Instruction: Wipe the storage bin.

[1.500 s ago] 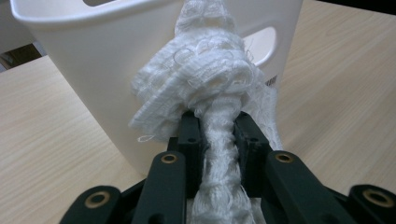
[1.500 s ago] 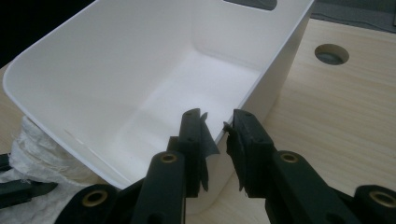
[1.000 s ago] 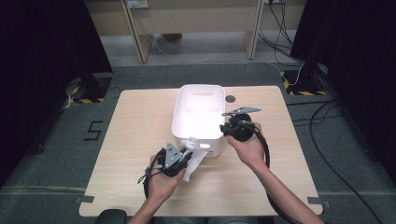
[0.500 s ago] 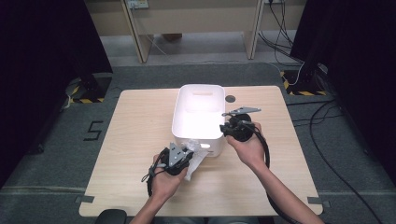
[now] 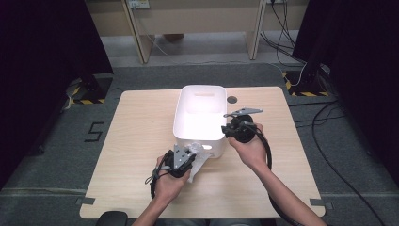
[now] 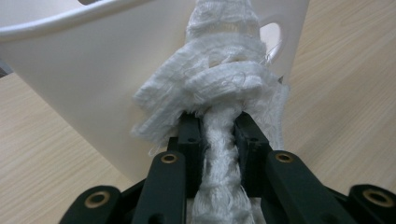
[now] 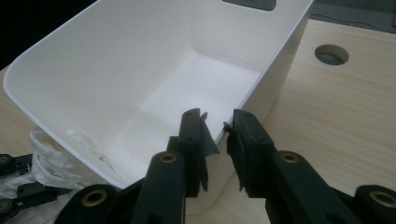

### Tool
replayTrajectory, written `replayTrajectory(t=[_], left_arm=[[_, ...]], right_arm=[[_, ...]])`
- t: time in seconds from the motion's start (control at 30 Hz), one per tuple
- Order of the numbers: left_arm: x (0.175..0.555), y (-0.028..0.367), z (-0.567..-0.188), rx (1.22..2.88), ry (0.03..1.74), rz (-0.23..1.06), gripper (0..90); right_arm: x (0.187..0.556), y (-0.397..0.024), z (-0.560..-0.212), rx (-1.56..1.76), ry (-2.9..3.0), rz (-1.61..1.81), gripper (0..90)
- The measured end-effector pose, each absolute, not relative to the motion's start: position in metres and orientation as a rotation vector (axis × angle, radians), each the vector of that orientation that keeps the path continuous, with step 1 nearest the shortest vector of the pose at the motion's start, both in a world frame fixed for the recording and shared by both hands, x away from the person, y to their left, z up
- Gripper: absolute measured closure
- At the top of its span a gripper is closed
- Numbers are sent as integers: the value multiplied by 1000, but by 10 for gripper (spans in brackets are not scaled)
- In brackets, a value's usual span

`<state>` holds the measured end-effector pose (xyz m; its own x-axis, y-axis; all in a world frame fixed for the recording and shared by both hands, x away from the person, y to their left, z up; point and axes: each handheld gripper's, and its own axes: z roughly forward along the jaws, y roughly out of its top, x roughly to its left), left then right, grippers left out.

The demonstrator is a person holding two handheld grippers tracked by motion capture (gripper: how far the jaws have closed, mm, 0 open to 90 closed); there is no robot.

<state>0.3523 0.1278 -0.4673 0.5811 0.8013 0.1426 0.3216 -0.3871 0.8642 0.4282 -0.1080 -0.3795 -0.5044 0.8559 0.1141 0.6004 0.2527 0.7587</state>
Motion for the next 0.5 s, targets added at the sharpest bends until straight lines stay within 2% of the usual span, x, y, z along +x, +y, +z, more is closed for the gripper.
replayTrajectory(t=[0.5], left_arm=[[351, 125, -473, 1967, 914, 715, 754]], right_arm=[[428, -108, -379, 1342, 2207, 1113, 744]])
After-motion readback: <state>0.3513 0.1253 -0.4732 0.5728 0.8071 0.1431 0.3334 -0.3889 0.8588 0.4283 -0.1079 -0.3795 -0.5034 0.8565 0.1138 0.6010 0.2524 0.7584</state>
